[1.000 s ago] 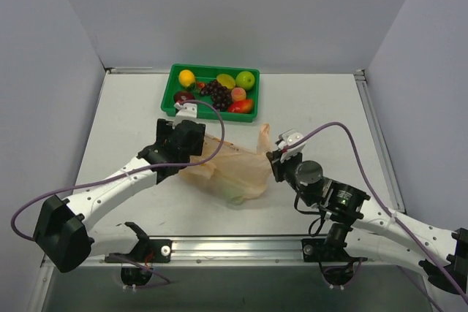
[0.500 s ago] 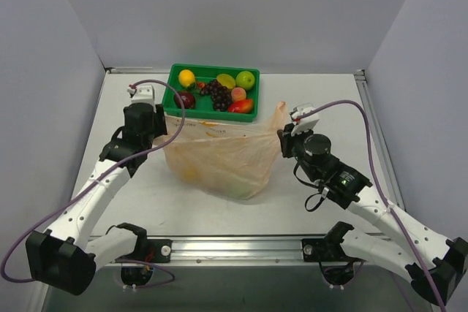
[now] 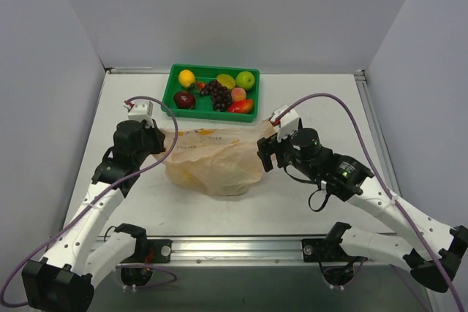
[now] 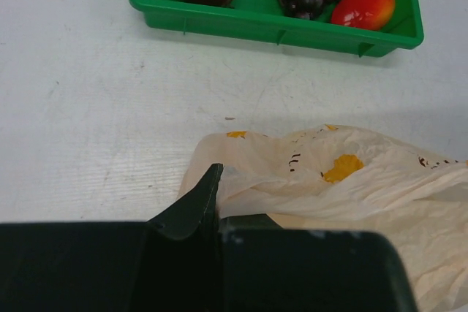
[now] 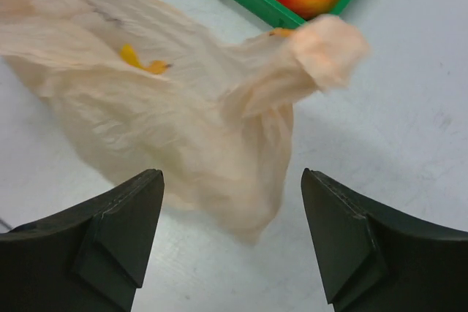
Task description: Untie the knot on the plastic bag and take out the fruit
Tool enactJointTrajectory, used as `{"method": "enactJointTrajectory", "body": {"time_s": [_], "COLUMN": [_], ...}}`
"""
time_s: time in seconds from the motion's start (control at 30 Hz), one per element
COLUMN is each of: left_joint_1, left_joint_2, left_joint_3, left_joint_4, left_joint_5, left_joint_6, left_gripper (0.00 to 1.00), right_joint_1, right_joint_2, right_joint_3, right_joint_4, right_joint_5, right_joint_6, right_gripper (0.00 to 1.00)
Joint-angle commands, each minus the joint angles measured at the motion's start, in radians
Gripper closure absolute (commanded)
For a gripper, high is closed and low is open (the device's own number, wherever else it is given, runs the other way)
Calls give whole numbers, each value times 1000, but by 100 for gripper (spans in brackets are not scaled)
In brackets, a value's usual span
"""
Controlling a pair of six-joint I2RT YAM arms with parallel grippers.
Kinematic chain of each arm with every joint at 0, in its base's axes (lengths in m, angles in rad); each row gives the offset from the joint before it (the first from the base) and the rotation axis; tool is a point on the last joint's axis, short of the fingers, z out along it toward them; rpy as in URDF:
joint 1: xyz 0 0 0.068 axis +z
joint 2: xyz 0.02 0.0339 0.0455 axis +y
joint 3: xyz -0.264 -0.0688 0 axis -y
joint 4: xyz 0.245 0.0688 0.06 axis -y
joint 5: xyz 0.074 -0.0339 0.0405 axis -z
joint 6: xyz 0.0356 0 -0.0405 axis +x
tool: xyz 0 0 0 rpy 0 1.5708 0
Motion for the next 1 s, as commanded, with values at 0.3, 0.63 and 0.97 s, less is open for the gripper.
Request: {"method": "enactJointTrajectory", "body": {"time_s": [0.3, 0.63, 0.97], "left_joint_1": [-9, -12, -12], "left_joint_2": [13, -20, -8], "left_joint_3": [12, 6, 11], "left_joint_4": [42, 37, 3], "left_joint_5": [78, 74, -7], "left_joint_6": [-24, -10, -29], "left_gripper": [96, 98, 98], "right_joint_1": [208, 205, 260], "right_joint_2": [206, 532, 644], "right_joint_3": [440, 547, 450], "right_joint_4": [-177, -183, -188], "right_joint_5": [-113, -232, -354], "right_joint_6": [-227, -403, -332], "right_gripper": [18, 15, 62]}}
